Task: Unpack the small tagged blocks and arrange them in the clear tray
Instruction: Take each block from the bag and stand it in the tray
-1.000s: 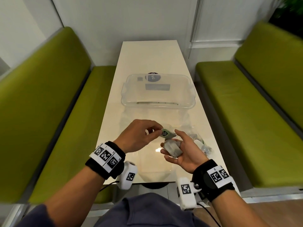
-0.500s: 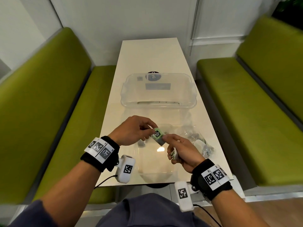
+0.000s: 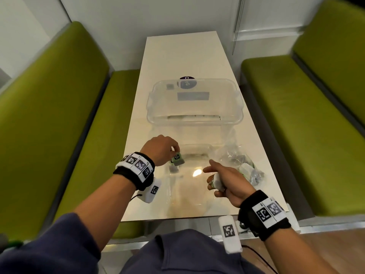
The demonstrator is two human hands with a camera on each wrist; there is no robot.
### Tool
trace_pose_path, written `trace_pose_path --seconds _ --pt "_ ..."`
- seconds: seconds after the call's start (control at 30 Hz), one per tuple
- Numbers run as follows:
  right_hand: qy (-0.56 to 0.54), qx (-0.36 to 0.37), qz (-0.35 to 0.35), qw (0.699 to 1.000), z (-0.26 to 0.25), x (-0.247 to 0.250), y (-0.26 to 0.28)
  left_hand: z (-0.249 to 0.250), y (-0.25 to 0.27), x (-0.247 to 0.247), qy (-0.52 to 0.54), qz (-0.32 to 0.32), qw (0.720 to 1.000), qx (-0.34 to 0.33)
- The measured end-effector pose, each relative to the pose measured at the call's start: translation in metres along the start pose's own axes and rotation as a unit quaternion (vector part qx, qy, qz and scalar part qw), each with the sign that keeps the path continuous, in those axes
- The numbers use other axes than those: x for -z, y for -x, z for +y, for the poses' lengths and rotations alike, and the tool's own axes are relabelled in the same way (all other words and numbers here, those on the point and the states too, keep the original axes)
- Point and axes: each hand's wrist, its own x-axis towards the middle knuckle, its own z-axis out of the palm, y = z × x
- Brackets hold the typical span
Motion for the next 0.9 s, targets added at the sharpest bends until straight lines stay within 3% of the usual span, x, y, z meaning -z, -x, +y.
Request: trace_pose_path --seconds 0.33,0.7,0.9 --pt "-0.096 -0.035 -0.017 0.995 -0.002 0.017 0.001 -0.008 -0.027 -0.034 -0.082 -0.099 0.992 0.009" --pt "-0.160 -0.062 -0.053 0.984 -0.003 0.015 0.003 -0.010 -0.030 -0.042 -0.153 -0.061 0.986 0.000" --pt "-0.197 -0.073 -0.056 0.976 -0.002 0.012 0.003 -0.008 -0.024 -0.029 -0.103 -0.039 0.994 0.006"
